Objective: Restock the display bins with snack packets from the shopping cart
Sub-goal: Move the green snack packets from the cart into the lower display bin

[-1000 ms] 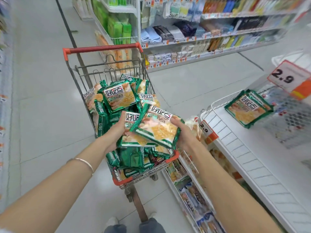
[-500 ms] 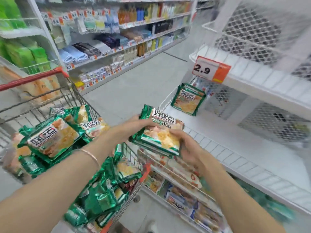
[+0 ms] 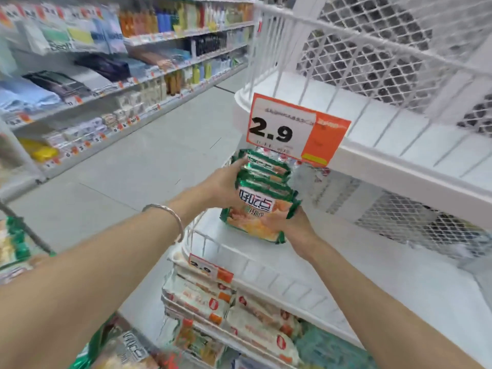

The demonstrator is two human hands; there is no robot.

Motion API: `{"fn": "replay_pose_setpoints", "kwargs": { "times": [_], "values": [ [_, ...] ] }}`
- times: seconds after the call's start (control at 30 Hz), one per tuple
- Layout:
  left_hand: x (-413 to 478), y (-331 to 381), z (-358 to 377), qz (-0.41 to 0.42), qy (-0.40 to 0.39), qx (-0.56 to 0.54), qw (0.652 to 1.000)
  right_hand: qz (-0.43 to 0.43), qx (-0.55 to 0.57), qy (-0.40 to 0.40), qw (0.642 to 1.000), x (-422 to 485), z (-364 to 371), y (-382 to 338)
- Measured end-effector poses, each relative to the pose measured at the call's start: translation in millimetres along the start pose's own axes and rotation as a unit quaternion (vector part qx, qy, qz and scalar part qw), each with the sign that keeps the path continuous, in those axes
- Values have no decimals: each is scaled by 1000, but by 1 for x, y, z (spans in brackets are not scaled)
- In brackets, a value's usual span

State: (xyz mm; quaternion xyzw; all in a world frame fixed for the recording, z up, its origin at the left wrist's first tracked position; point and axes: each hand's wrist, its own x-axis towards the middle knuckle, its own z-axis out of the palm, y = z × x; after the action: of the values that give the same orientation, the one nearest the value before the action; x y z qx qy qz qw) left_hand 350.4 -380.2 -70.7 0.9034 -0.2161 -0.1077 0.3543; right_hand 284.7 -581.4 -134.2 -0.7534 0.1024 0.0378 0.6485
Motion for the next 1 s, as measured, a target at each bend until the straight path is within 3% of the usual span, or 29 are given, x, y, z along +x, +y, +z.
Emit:
{"fn": "replay_pose_setpoints", "kwargs": {
  "times": [0.1, 0.17, 0.27, 0.43, 0.5, 0.53, 0.57, 0.6, 0.63, 0.67, 0.7, 0.73, 0.8, 0.87, 1.0],
  "values": [
    [9, -24, 13, 67, 13, 258, 964, 1, 16, -21, 1000, 15, 7, 21],
    [13, -42, 18, 76, 18, 339, 937, 22, 42, -26, 999, 23, 9, 29],
    [21, -53, 16, 103, 15, 365, 925, 38, 48, -2, 998, 37, 20, 25],
    [27, -64, 0, 91, 11, 365, 927, 39, 50, -64, 996, 35, 35, 2],
    [21, -66, 0, 121, 24, 380, 917, -9, 5, -2, 1000, 20, 31, -4],
    [19, -67, 1, 142, 32, 390, 909, -75, -76, 60, 993, 9, 28, -9],
    [17, -67, 2, 156, 37, 402, 902, -153, -208, 107, 960, -1, 28, -15],
    [17, -68, 3, 162, 36, 414, 895, -223, -365, 124, 895, -5, 26, -17],
    [17, -68, 4, 160, 33, 427, 889, -278, -508, 113, 807, -2, 22, -10],
    [19, -67, 6, 153, 29, 439, 885, -318, -611, 88, 720, 4, 17, 0],
    [21, -67, 7, 144, 27, 451, 881, -344, -668, 60, 657, 15, 12, 13],
    [23, -68, 9, 135, 27, 461, 877, -352, -698, 34, 622, 24, 8, 20],
    [27, -67, 14, 120, 29, 480, 869, -354, -730, 18, 584, 38, 1, 27],
    [28, -68, 17, 107, 26, 489, 865, -364, -737, 24, 569, 44, -2, 28],
    [26, -63, 13, 99, 12, 475, 874, -320, -728, 7, 607, 39, 3, 25]
  ]
}}
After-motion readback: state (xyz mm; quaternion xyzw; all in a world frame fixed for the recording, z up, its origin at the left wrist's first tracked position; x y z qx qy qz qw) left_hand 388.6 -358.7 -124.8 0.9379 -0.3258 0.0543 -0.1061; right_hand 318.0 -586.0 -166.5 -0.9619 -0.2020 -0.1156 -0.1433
